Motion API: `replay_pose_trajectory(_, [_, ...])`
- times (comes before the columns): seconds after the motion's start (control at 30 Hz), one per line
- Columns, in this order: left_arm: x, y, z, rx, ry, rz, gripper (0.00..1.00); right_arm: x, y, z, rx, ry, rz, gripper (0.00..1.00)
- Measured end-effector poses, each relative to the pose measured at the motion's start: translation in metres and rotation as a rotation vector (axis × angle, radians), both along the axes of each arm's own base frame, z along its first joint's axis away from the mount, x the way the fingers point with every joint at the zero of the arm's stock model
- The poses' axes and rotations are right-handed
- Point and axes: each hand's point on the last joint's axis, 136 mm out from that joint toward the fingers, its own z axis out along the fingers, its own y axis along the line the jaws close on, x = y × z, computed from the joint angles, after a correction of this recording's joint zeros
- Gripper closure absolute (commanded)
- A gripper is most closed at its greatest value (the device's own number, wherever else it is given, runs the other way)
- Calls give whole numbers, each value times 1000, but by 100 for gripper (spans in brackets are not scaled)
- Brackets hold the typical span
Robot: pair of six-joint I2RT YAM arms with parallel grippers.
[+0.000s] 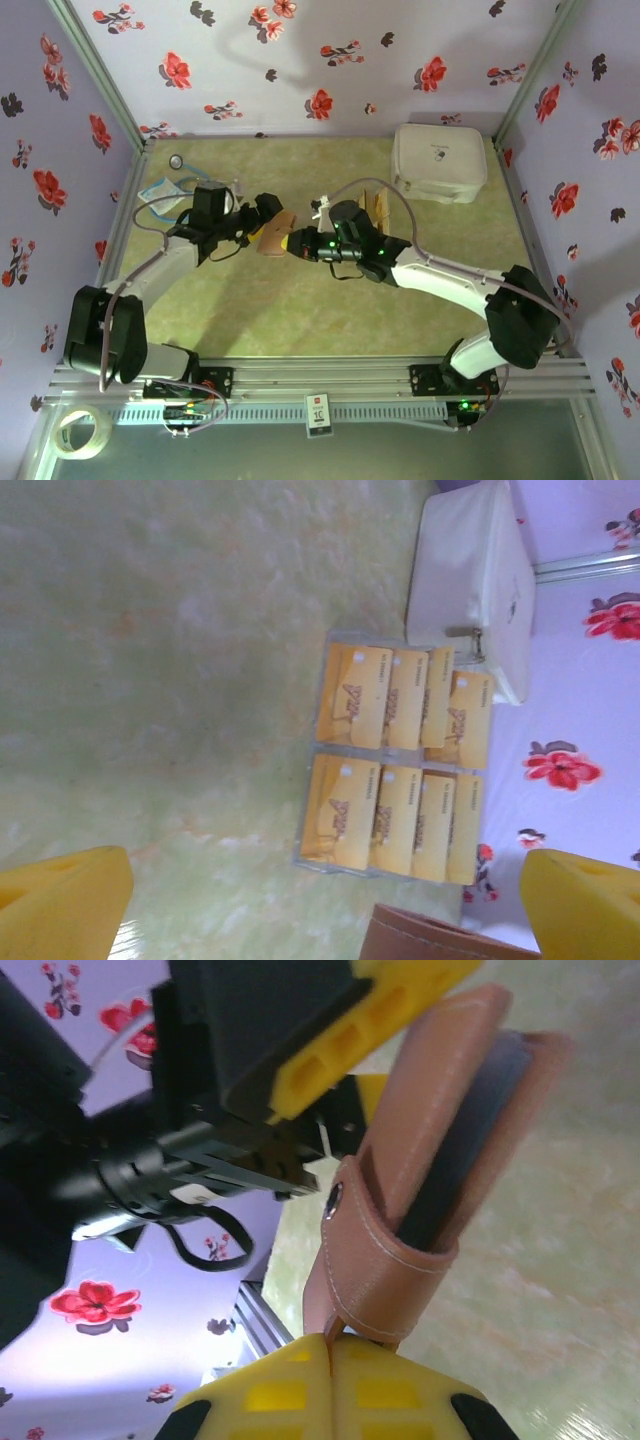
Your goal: Put the credit cards into the card holder
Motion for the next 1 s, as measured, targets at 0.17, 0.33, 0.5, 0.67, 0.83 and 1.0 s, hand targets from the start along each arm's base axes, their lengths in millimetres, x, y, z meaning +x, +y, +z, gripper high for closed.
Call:
replay_pose_trajectory(0.17, [10,-7,21,-100,-46,-2,5,11,2,-4,6,9,-1,100])
replay_pose_trajectory(0.33, [20,-8,46,-213,-113,12,17,22,-2,-18,-8,34,-13,100])
replay_pose_trajectory(0.5, [26,-8,56,-286,-134,23,31,28,-7,-18,7,32,-20,100])
replay_pose_trajectory(0.67, [28,-11,59,-323,-137,17,38,30,-9,-20,13,34,-25,100])
replay_pose_trajectory(0.83, [28,-12,62,-329,-150,8,25,30,-7,-20,30,36,-9,100])
replay_pose_trajectory(1.0, [27,-13,59,-317,-156,-8,16,29,-6,-18,43,35,8,100])
